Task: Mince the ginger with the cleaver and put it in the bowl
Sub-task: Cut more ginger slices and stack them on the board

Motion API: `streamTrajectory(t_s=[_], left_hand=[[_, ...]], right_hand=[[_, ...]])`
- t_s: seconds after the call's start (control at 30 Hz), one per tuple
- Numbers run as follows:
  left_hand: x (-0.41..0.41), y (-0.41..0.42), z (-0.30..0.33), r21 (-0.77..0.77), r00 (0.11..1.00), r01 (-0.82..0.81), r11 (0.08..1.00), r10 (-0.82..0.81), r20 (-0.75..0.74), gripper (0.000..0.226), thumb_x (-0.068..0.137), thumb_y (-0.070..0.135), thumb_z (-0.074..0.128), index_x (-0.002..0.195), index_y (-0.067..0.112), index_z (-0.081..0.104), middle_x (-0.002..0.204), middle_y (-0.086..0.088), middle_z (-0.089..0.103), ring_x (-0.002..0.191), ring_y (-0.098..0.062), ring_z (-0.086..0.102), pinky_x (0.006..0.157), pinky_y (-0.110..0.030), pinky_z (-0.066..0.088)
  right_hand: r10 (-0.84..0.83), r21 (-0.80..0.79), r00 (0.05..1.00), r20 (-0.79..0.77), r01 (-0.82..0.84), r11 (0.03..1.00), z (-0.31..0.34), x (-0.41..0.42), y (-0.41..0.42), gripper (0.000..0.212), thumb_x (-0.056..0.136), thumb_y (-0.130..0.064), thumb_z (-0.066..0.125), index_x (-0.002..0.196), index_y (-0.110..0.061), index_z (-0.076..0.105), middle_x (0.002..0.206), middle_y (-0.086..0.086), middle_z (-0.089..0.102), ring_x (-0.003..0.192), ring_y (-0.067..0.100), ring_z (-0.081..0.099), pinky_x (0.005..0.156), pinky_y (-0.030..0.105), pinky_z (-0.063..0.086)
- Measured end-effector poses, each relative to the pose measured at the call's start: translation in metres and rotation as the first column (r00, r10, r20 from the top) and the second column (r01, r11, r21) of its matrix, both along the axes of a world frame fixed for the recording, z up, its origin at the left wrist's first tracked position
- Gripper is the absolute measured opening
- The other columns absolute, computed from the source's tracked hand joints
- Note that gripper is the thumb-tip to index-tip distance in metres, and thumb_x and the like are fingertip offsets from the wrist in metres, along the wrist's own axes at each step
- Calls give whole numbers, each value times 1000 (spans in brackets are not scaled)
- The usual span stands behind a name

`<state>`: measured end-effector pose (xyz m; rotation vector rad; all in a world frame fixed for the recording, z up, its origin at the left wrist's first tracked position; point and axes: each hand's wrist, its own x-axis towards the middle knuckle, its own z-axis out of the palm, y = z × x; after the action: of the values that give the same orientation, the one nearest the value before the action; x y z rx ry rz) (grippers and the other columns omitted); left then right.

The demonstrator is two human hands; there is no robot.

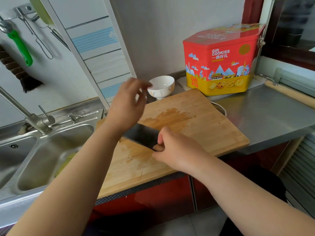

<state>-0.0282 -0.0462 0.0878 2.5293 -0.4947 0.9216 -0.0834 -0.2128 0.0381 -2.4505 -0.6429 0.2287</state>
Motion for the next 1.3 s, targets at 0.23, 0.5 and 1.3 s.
streamTrajectory(t_s=[0.23,0.5,1.3], left_hand=[[-28,13,-56,-202,989,-59,978,29,-146,19,95,22,55,114,20,55,114,6,57,107,-9,52,94,-24,44],[7,35,-112,88,598,3,996,69,-798,117,54,83,64,148,49,5,159,15,7,147,-22,8,117,-54,14],[8,10,-112,18,647,132,991,-73,-759,56,80,48,71,131,44,46,150,13,30,142,-16,18,116,-48,19]], right_hand=[[-237,227,946,-222,286,931,1,40,-41,40,91,-36,63,123,-23,45,90,1,66,73,17,65,69,38,57],[-245,270,909,-339,343,900,2,74,-71,13,98,-23,55,109,-22,48,78,9,70,58,16,63,55,31,51],[-240,266,892,-383,355,896,-9,82,-74,43,99,-27,54,139,-17,43,77,6,67,56,13,60,50,28,49]])
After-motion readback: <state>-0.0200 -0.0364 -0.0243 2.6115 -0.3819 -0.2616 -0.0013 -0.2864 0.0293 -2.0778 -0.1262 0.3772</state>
